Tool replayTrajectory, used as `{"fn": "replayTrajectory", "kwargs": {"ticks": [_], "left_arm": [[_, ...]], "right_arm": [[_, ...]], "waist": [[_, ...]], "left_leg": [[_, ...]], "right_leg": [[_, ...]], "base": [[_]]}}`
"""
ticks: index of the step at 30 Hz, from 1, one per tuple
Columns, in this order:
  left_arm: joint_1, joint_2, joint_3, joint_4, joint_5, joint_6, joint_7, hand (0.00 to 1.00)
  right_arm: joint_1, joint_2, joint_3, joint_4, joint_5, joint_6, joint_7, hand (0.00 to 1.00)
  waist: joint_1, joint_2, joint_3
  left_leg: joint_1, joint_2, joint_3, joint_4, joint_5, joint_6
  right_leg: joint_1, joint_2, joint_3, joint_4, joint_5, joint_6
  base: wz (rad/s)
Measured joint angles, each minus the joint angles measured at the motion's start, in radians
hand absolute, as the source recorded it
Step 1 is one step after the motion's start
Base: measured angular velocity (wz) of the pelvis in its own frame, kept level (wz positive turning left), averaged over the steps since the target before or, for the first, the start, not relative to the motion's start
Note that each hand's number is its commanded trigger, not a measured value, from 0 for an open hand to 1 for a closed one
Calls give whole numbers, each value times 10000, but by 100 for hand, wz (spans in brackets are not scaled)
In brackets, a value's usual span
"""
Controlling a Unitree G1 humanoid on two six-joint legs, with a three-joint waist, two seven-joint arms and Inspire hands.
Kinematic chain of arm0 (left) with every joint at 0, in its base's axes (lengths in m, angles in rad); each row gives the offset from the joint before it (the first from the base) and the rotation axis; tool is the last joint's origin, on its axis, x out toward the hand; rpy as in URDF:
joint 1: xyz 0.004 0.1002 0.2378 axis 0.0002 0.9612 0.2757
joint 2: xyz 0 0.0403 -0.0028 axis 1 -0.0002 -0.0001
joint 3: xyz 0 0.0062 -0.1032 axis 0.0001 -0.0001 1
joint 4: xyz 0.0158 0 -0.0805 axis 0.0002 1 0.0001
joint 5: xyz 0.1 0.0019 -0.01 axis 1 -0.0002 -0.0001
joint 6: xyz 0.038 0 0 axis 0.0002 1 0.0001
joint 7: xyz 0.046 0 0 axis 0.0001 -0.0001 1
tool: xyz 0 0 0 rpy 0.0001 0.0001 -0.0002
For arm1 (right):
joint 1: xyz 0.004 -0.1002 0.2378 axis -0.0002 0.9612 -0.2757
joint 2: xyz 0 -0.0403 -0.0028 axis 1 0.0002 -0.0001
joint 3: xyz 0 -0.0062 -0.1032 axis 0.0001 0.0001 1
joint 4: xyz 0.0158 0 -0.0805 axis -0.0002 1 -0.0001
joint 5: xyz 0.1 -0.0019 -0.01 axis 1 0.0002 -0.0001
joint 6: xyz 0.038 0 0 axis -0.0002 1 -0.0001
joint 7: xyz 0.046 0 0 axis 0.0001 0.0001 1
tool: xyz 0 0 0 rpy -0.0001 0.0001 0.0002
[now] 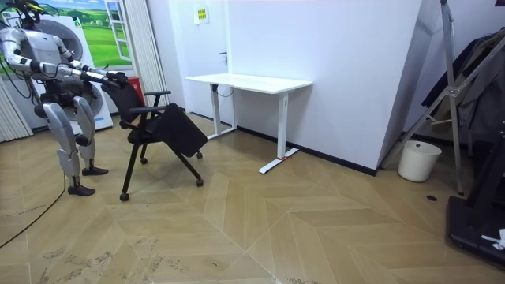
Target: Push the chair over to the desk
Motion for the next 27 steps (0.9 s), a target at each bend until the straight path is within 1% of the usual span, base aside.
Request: {"fn": "replayTrajectory", "kwargs": {"ticks": [2,5,6,9,10,11,13,16,17,19,21,23,24,25,27], "left_arm": [[-74,0,-47,119,-1,-23,-1,100],[-97,-8,-49,140,-3,-41,-3,100],[-105,-16,-49,139,-13,-38,-25,100],[-106,-41,-40,130,-15,-19,-72,100],[-106,-56,-35,115,-20,-11,-111,100],[-112,-91,-34,103,-20,9,-159,100],[-114,-118,-36,105,-19,23,-184,100],[-108,-164,-45,108,-20,27,-238,100],[-100,-186,-57,110,-21,28,-258,100],[-95,-211,-126,126,-114,57,-261,100],[-51,-242,-234,134,-266,55,-260,100],[-46,-273,-409,125,-418,23,-258,100],[-21,-308,-467,116,-434,-22,-259,100],[-10,-312,-477,90,-435,-34,-258,100],[-6,-287,-477,106,-450,-127,-264,100]], "right_arm": [[0,39,3,28,-2,54,37,0],[0,65,4,82,-81,50,23,0],[0,65,0,90,-79,52,23,0],[0,65,-6,95,-80,63,28,0],[1,64,-5,98,-74,83,29,38],[1,65,-3,103,-70,126,30,64],[1,65,7,107,-70,156,32,100],[1,75,6,107,-63,216,23,100],[3,76,4,124,-43,242,-3,100],[2,83,3,234,0,256,-121,100],[-85,250,-22,508,-9,278,-430,100],[-321,444,-39,846,-31,359,-574,100],[-434,504,-35,1022,-36,397,-579,100],[-460,515,-30,1115,-38,398,-554,100],[-424,559,5,1444,-97,128,-932,100]], "waist": [[3,-28,12],[0,-17,24],[-9,18,43],[-6,48,45],[-9,62,40],[-19,70,36],[-34,85,35],[-30,144,16],[-59,189,0],[-46,264,-9],[-31,366,-23],[10,509,4],[48,561,-30],[72,568,-30],[85,582,-24]], "left_leg": [[-3,-5,-10,36,0,0],[-11,-4,-61,66,0,0],[-27,-4,-85,72,-1,0],[-35,-3,-85,71,-2,0],[-45,-9,-104,69,-2,0],[-50,-14,-134,65,-3,0],[-51,-20,-192,63,-3,1],[-50,-20,-286,61,-3,1],[-49,-22,-315,59,-4,1],[-33,-25,-321,63,-3,1],[17,-32,-322,67,-3,1],[69,-43,-378,67,-3,1],[89,-44,-424,71,-3,1],[86,-43,-454,72,-3,1],[101,-37,-504,73,-3,1]], "right_leg": [[44,-9,-20,-16,-2,3],[64,-8,-48,-11,-2,2],[66,-15,-79,-10,-4,-1],[66,-17,-93,-9,-10,0],[70,-27,-115,-10,-11,1],[84,-40,-154,-10,-13,5],[112,-51,-209,-13,-16,9],[166,-59,-296,-38,-20,16],[186,-62,-321,-48,-21,16],[202,-67,-326,-47,-20,16],[258,-81,-339,-49,-23,21],[360,-103,-422,-103,-33,36],[366,-111,-484,-108,-43,44],[373,-113,-506,-107,-52,42],[413,-111,-547,-111,-74,35]], "base": [[5],[3],[5],[1],[6],[9],[9],[9],[6],[2],[0],[12],[15],[13],[6]]}}
